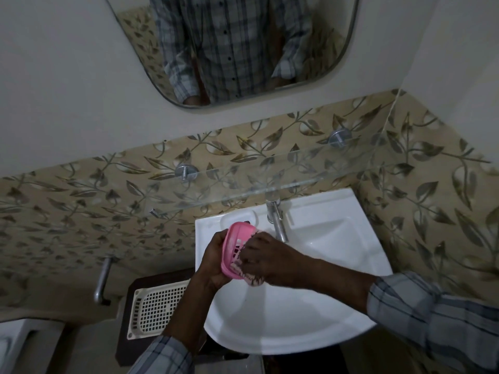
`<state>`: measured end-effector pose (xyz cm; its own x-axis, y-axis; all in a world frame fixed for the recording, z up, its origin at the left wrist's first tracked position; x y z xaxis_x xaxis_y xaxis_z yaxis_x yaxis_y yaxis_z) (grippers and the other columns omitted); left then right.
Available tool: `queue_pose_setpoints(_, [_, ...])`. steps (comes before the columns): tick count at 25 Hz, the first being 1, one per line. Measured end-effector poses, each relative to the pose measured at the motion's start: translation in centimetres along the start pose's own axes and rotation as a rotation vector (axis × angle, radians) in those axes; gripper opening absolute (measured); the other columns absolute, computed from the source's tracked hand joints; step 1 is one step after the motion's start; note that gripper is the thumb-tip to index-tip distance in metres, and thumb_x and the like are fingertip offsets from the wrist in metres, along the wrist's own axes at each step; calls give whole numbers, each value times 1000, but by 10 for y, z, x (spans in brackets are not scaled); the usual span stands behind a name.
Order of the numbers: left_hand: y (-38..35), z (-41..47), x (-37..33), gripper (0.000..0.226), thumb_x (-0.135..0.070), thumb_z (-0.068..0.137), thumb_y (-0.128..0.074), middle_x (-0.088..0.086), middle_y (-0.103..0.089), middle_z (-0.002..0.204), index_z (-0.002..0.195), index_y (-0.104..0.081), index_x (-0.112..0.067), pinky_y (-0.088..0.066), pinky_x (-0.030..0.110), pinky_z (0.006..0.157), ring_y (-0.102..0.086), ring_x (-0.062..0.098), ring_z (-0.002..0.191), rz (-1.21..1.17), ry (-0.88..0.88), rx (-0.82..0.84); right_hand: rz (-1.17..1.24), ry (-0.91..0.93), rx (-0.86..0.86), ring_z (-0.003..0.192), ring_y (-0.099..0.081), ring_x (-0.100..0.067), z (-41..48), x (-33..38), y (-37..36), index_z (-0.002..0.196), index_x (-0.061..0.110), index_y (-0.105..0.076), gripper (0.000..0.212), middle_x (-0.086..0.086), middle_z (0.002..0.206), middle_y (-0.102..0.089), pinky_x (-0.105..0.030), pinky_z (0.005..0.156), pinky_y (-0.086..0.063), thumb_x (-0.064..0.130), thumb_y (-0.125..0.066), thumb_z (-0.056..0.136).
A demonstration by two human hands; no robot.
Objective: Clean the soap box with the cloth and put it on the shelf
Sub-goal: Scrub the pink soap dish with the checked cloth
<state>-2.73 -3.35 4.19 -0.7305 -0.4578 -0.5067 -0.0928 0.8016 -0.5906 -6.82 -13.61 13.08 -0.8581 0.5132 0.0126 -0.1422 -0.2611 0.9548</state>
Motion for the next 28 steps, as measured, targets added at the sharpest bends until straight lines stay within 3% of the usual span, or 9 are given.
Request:
queue_pose_setpoints(3, [0,2,3,54,-43,80,-54,23,-72,103,118,-70,-8,-59,45,80,-70,37,90,-86,-68,-41,161,-384,-140,88,-67,-30,-3,-4,9,95,13,-76,25,-8,91,-71,-33,78,-54,18,-79,71])
queue_pose_setpoints(7, [-7,7,5,66,-45,91,-39,25,-61,111,145,-47,-8,-53,41,88,-61,35,98,-90,-167,-60,931,-1243,-233,98,-69,-26,7,2,-14,112,8,-70,27,-11,104,-72,-35,83,-59,22,-62,91])
queue_pose_setpoints(11, [-5,5,6,51,-43,92,-44,20,-70,105,120,-71,-10,-56,44,85,-69,33,93,-95,-199,-16,1342,-1462,-309,87,-73,-29,-12,-32,-21,111,2,-68,26,-16,99,-74,-45,78,-62,16,-63,89])
queue_pose_setpoints(13, [-3,5,11,51,-43,97,-39,19,-75,108,113,-75,-10,-59,47,81,-73,34,94,-122,-191,-28,1270,-1445,-346,88,-73,-30,-13,-51,-10,107,3,-70,22,-15,99,-74,-47,80,-62,13,-60,91])
queue_pose_setpoints(16, [-3,8,15,50,-41,95,-41,20,-75,107,111,-76,-8,-62,46,79,-74,33,94,-144,-191,-32,832,-1199,-107,110,-64,-30,14,-34,0,118,1,-67,28,-15,117,-68,-32,92,-51,14,-55,95])
queue_pose_setpoints(19, [2,3,12,50,-39,90,-47,23,-69,117,125,-67,-11,-53,50,94,-67,37,104,-148,-169,-19,830,-897,203,92,-69,-27,13,-26,-7,102,1,-71,24,-13,101,-72,-30,74,-50,20,-64,89])
queue_pose_setpoints(22, [3,6,19,51,-40,99,-35,20,-71,121,121,-72,-12,-55,54,93,-69,37,108,-161,-154,14,1002,-1112,12,77,-69,-22,1,-57,3,88,3,-69,19,-9,84,-71,-24,58,-48,20,-62,90])
queue_pose_setpoints(25, [3,8,12,50,-40,98,-35,20,-71,115,128,-67,-15,-59,48,84,-70,35,101,-128,-193,-28,990,-1132,-61,90,-68,-20,10,-28,-1,105,3,-68,21,-11,100,-70,-25,66,-53,18,-60,93])
queue_pose_setpoints(28, [2,5,13,49,-37,91,-47,22,-67,115,132,-65,-16,-58,45,84,-67,35,101,28,-171,1,780,-693,410,101,-66,-31,6,-11,-14,114,0,-66,28,-17,112,-68,-35,80,-51,18,-62,94])
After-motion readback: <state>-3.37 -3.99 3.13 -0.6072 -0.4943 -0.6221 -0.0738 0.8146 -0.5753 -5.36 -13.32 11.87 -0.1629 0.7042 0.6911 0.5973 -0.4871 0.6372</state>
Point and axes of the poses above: each hand's wrist, its own z-axis towards the middle knuckle, its own y-axis out of the back of the hand, x = y × z, the point moved 7 cm from there along z, towards the middle knuckle
